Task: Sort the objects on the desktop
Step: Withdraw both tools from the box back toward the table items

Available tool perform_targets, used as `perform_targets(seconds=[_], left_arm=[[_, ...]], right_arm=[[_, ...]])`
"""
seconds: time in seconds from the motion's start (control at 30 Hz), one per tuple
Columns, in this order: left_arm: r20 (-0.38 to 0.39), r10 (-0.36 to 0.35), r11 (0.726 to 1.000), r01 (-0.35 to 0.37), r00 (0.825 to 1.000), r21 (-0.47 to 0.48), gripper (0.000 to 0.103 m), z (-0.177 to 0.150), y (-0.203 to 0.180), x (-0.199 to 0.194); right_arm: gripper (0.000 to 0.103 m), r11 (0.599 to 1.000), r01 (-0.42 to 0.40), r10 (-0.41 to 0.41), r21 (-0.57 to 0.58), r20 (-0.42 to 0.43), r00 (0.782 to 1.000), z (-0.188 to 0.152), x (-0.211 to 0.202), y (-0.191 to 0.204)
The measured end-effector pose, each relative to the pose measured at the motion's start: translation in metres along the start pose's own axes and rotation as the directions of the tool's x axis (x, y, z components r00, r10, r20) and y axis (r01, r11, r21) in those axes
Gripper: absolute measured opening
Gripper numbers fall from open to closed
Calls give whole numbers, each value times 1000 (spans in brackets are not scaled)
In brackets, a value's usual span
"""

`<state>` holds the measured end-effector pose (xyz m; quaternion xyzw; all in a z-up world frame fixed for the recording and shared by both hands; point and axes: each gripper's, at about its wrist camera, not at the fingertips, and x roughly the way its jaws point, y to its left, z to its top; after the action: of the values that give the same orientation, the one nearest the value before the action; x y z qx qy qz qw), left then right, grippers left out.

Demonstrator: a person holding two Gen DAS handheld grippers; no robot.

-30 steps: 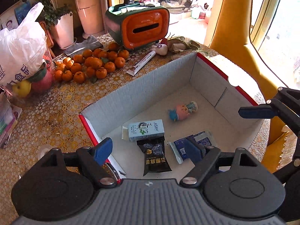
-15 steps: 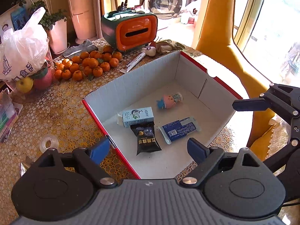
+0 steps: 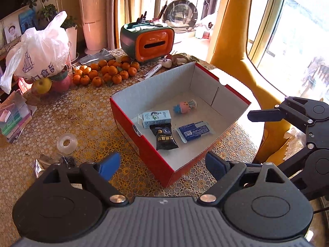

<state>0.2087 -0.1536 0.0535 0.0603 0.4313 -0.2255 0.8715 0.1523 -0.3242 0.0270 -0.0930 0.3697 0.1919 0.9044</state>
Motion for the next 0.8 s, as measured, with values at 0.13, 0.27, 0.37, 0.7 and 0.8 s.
perform_targets(seconds=[0.13, 0.27, 0.37, 0.7, 0.8], left_arm=[[23, 6, 1000, -5, 1000, -22, 90, -12, 15, -22], [34, 5, 999, -4, 999, -48, 90, -25, 31, -42], [43, 22, 998, -19, 999, -52, 90, -36, 41, -55], [77, 126, 990, -120, 989, -74, 90, -81, 71, -83], [96, 153, 985, -144, 984, -98, 90, -93, 79, -92]], right_arm=[[90, 999, -22, 23, -23, 24, 999, -1, -9, 20], [90, 998, -52, 54, -43, 40, 998, -2, -14, 40], [90, 996, -69, 72, -60, 53, 996, -3, -17, 55], [90, 988, -122, 131, -94, 97, 987, -6, -22, 98], [90, 985, -127, 141, -118, 116, 983, -8, -21, 112]])
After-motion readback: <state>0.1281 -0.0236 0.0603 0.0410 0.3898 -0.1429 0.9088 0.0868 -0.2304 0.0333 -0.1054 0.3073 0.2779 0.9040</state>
